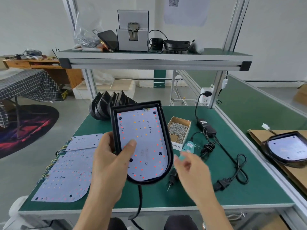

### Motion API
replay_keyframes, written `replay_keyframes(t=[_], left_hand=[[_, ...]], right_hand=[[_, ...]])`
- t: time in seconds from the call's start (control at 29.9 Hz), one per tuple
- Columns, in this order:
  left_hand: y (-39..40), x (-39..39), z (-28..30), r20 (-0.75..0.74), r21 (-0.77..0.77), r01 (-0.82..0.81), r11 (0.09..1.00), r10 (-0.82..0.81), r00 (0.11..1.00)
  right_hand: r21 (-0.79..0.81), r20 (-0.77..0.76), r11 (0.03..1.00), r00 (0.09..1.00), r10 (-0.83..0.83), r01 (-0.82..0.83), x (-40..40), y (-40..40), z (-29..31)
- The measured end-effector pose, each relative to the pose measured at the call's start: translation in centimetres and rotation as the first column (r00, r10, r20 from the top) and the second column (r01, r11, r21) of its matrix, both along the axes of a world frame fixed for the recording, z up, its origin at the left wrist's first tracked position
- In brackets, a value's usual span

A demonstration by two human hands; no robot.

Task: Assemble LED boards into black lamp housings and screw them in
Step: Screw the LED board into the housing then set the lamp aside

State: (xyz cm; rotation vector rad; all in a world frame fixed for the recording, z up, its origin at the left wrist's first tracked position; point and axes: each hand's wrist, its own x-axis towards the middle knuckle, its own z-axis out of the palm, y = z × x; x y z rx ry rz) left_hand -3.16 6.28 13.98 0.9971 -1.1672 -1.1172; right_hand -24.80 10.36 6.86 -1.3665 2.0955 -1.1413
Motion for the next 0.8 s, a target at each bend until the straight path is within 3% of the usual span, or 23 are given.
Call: replay_keyframes(t=[0.03,0.07,0.13,0.17,0.27,0.44,0.54,0.67,0.8], left_hand=[[-0.1,0.1,0.4,-0.050,0.009,0.009,1.000,-0.008,0.999],[-0.3,0.2,0.9,-0.106,0.011,0.016,1.000,-0.015,0.994],[-0.5,0.4,2.2,-0.223,-0.001,0.044,0.999,-0.043,0.974],[-0.6,0.6,3.0,-0.273,-0.009,0.058,0.998,-0.058,0.960],[-0.9,1.1,5.3,-0.361,-0.025,0.098,0.995,-0.101,0.927],[-2.0,2.2,8.3,-0.368,-0.030,0.055,0.998,-0.062,0.928],[-1.9,1.2,8.9,-0.358,-0.047,0.021,0.999,-0.036,0.933],[-0.9,-0.5,8.1,-0.358,-0.022,0.144,0.989,-0.142,0.923],[-1.1,0.5,9.0,-0.407,0.004,0.112,0.994,-0.101,0.908]], right_hand=[[-0.083,0.164,0.983,0.970,0.178,-0.166,2.0,1.4,0.8],[-0.136,0.219,0.951,0.927,0.303,-0.278,4.0,2.6,0.9],[-0.173,0.191,0.937,0.922,0.336,-0.305,7.1,4.5,-0.9],[-0.168,0.188,0.941,0.928,0.322,-0.293,8.2,5.1,-1.8],[0.020,0.315,0.834,0.795,0.519,-0.552,8.4,6.3,-3.9],[-0.005,0.515,0.886,0.758,0.400,-0.463,6.9,6.8,-2.7],[-0.171,0.524,0.790,0.625,0.579,-0.589,8.5,6.4,-2.2],[-0.119,0.347,0.879,0.810,0.473,-0.462,11.6,4.4,-1.3],[-0.012,0.457,0.856,0.758,0.464,-0.517,11.1,5.4,-3.6]])
